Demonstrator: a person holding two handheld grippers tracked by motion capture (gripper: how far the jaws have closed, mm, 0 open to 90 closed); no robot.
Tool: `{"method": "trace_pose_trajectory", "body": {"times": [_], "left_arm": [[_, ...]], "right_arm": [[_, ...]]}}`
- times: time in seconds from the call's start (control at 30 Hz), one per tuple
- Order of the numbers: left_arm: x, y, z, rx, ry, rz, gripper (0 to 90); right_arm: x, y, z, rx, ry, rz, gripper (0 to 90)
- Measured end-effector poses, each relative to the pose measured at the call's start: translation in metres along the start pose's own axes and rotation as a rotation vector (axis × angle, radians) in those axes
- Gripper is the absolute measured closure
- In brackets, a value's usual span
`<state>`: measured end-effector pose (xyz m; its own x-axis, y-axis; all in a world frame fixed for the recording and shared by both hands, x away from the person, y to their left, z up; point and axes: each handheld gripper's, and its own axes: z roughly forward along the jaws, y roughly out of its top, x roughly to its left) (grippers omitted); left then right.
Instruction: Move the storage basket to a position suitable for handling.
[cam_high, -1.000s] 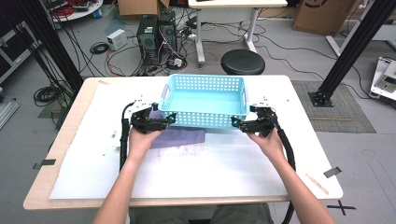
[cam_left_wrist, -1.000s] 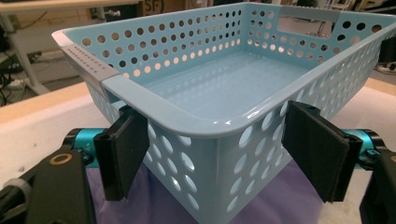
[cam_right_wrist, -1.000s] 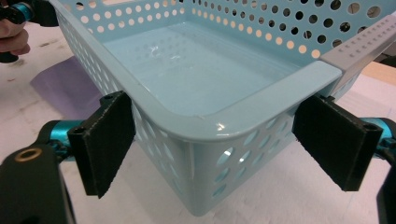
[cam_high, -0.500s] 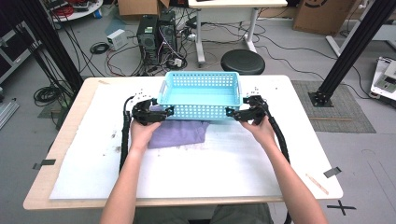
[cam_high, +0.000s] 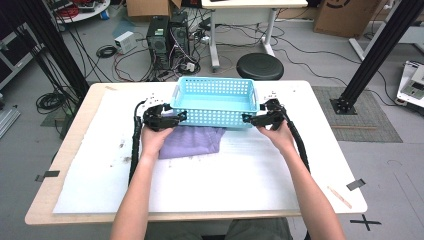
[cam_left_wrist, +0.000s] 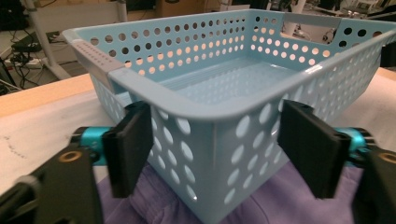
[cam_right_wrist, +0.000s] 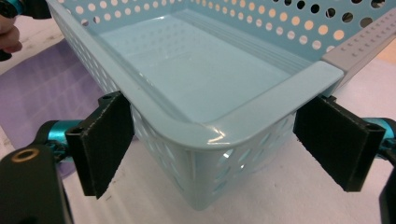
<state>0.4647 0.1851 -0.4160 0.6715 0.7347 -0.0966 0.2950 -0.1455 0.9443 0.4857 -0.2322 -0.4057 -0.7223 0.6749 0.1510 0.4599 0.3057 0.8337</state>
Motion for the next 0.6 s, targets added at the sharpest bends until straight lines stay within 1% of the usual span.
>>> {"method": "trace_pose_trajectory", "body": {"times": [0.07,0.13,0.23,0.27,0.33,0.4,0.43,0.53,0.6], "left_arm": [[-0.0001,-0.0005,0.0002,0.011,-0.004,-0.007,31.2],[-0.0007,-0.0005,0.0007,0.017,0.003,-0.012,30.4],[-0.0014,-0.0006,0.0013,0.027,0.008,-0.024,30.2],[-0.0014,-0.0009,0.0016,0.030,0.009,-0.028,30.0],[-0.0016,-0.0013,0.0019,0.038,0.008,-0.034,28.6],[-0.0016,-0.0011,0.0015,0.043,0.008,-0.031,28.5],[-0.0017,-0.0009,0.0012,0.044,0.011,-0.031,28.4],[-0.0015,-0.0004,0.0005,0.037,0.009,-0.029,28.4],[-0.0018,-0.0005,0.0008,0.040,-0.001,-0.029,28.5]], "right_arm": [[0.0010,0.0001,-0.0002,0.008,-0.005,-0.005,12.6],[0.0020,0.0006,-0.0001,0.010,-0.010,-0.012,12.6],[0.0019,0.0003,-0.0002,0.015,-0.010,-0.011,12.6],[0.0015,0.0001,-0.0003,0.018,-0.011,-0.019,12.6],[0.0025,0.0001,-0.0009,0.027,-0.015,-0.020,12.7],[0.0030,0.0004,-0.0020,0.031,-0.022,-0.036,12.8],[0.0039,0.0002,-0.0028,0.031,-0.033,-0.042,12.9],[0.0037,0.0003,-0.0041,0.029,-0.036,-0.037,12.9],[0.0027,0.0002,-0.0054,0.029,-0.031,-0.031,12.9]]}}
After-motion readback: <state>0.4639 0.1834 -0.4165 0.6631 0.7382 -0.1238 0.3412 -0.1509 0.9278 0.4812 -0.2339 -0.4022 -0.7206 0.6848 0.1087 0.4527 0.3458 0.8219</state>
